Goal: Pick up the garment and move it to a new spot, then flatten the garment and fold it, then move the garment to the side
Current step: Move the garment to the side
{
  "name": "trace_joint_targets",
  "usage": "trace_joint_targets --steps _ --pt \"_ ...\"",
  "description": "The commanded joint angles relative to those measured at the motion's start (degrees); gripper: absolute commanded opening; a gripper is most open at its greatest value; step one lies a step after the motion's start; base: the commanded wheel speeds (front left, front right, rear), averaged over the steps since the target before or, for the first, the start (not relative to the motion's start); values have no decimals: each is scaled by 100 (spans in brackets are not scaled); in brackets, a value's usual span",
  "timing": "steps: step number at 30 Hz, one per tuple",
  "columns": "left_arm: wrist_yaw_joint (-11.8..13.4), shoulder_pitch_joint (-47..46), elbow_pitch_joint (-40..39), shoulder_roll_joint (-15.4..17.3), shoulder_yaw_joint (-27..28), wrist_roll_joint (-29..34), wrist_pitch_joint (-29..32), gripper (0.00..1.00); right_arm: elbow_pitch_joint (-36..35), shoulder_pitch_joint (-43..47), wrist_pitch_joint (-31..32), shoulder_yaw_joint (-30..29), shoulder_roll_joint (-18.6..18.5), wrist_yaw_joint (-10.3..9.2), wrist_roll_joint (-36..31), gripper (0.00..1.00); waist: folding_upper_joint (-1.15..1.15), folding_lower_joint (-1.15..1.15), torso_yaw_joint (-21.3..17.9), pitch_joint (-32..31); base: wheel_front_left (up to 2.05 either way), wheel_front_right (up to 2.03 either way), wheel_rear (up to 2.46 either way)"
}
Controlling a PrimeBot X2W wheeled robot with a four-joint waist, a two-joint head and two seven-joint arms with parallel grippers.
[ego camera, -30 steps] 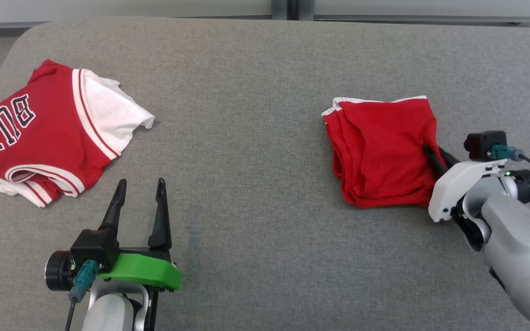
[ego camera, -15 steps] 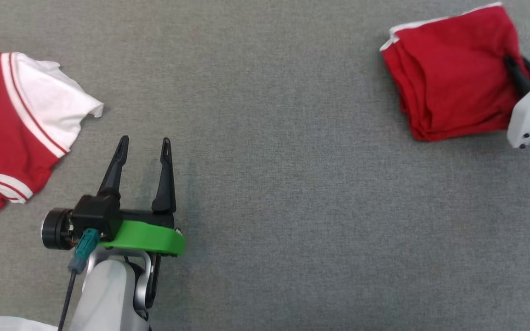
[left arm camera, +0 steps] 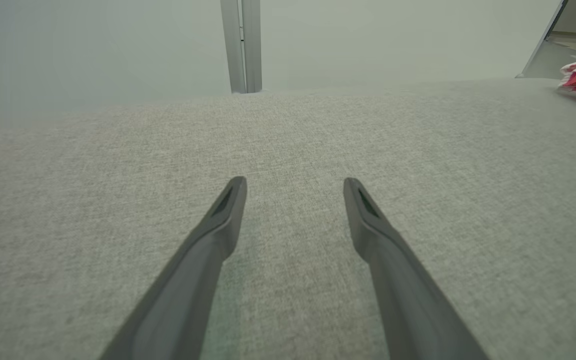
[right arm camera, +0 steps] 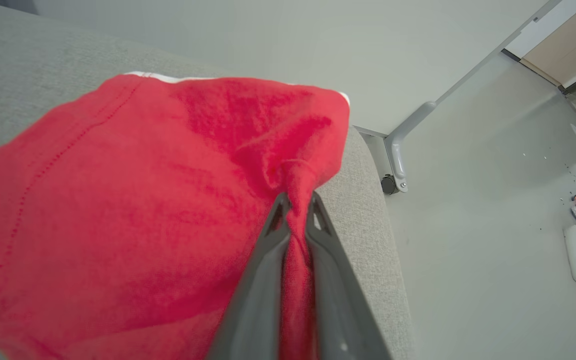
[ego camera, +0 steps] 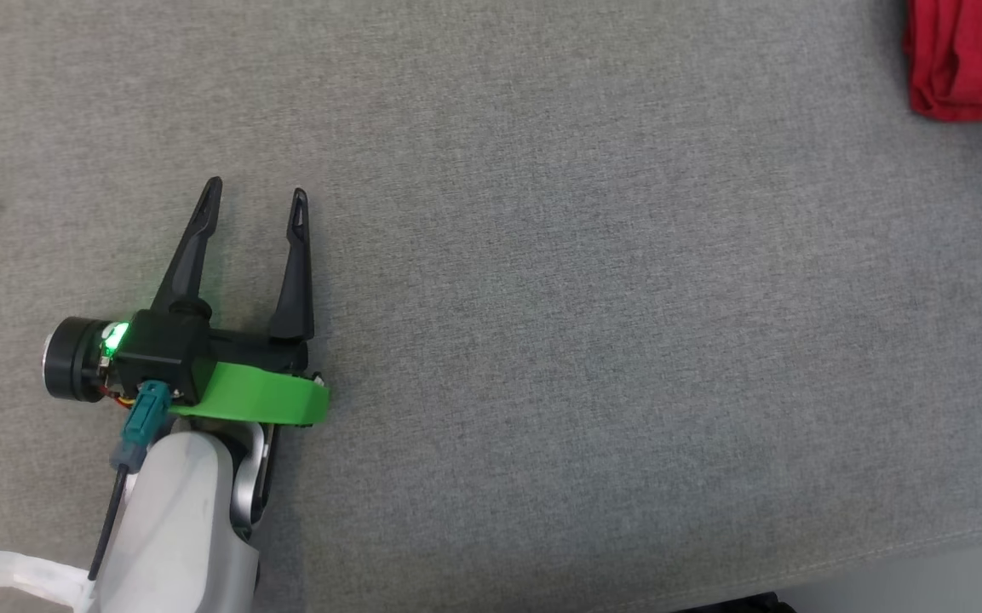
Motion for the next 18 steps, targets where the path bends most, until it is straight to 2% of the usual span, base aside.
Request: trace_joint_targets --steps 1,7,15,16,17,18 --pt "-36 -46 -52 67 30 23 -2 100 21 -131 -53 20 -59 -13 43 0 0 -1 -283 292 0 0 0" --pt "-51 44 -188 98 30 87 3 100 155 -441 -48 114 -231 -13 -41 0 0 -1 -284 370 0 0 0" --pt "-36 86 -303 70 -16 107 4 100 505 -919 79 279 -253 -13 -247 0 0 -1 -181 439 0 0 0" --pt "-31 89 -303 68 -11 99 4 100 541 -987 34 279 -253 -14 -281 40 0 -1 -173 441 0 0 0" --pt "-26 92 -302 62 -10 89 4 100 593 -1029 -8 291 -236 -13 -323 87 0 -1 -163 438 0 0 0" --pt "-22 94 -298 58 -10 81 4 100 646 -1037 -24 303 -208 -13 -344 100 0 -1 -155 430 0 0 0"
